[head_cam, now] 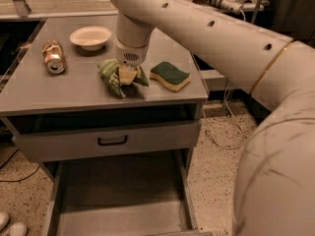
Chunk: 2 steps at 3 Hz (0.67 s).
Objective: Place green jalapeno chip bag into middle drawer
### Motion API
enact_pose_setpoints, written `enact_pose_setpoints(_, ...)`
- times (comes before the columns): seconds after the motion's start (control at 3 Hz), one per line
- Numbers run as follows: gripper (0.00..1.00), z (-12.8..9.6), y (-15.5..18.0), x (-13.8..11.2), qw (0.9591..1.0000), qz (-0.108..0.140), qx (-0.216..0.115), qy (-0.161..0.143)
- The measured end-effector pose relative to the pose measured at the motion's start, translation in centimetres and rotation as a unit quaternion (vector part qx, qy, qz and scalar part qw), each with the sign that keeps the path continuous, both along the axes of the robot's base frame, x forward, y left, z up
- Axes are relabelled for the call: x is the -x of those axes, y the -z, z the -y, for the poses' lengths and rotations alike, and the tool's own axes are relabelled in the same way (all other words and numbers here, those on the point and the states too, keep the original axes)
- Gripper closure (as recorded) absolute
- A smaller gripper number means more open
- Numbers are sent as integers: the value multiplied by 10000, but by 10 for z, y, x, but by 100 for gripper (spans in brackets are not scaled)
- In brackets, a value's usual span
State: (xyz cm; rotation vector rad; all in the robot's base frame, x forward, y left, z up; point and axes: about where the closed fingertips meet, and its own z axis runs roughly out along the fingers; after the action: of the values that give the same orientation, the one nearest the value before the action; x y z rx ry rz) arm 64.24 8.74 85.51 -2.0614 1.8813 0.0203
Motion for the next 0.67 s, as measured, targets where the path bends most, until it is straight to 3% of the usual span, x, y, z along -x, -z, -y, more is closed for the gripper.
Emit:
enact_pose_setpoints(0.33,100,4,-1,69,9999,56,-79,-32)
enact_pose_setpoints(0.67,100,4,-1,69,9999,57,-79,-32)
